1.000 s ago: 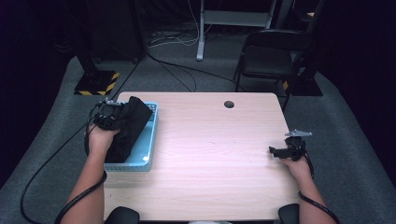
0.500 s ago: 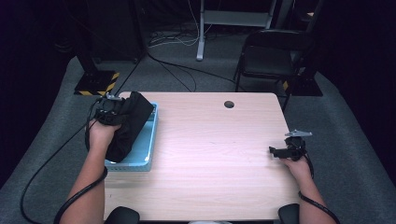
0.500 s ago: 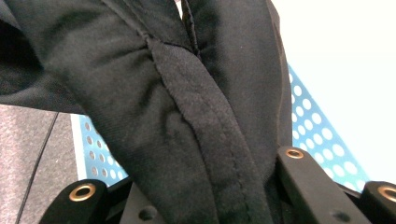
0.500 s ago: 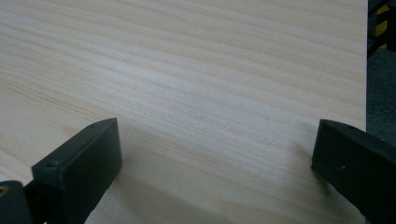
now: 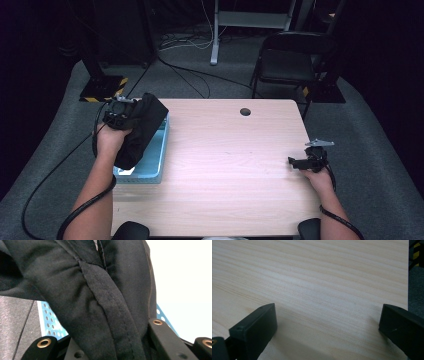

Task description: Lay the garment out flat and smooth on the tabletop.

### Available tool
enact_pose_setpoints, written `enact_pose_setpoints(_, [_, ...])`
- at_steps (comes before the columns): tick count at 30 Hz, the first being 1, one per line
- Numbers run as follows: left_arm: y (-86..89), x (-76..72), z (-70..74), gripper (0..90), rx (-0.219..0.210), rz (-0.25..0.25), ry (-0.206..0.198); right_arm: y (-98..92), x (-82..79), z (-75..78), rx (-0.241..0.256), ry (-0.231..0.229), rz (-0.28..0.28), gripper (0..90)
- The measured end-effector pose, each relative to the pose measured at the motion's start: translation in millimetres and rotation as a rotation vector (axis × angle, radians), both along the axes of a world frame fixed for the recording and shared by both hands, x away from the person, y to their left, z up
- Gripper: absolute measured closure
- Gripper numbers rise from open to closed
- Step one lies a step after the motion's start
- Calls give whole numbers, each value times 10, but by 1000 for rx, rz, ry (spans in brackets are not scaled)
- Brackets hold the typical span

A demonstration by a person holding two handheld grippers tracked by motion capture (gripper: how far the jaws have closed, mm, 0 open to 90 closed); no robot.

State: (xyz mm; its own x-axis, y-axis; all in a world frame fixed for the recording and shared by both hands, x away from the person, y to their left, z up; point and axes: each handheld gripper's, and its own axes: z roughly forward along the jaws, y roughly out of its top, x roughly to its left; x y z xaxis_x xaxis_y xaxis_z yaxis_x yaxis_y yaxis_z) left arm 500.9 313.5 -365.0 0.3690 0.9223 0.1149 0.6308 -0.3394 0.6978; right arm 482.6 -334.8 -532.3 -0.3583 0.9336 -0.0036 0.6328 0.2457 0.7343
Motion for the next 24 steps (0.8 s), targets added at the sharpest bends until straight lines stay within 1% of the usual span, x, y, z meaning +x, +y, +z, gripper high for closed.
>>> enact_pose_setpoints(7, [-47,-3,33,701,-10,-19,-6,0,0,0,0,0,0,6])
enact_pose_setpoints(15, [-133,-10,100,701,-4,-38,-21,0,0,0,0,0,0,6])
enact_pose_setpoints(20, [-190,-16,149,701,-12,-55,-33,0,0,0,0,0,0,6])
enact_pose_setpoints(24, [-251,-14,162,701,-9,-71,-32,0,0,0,0,0,0,6])
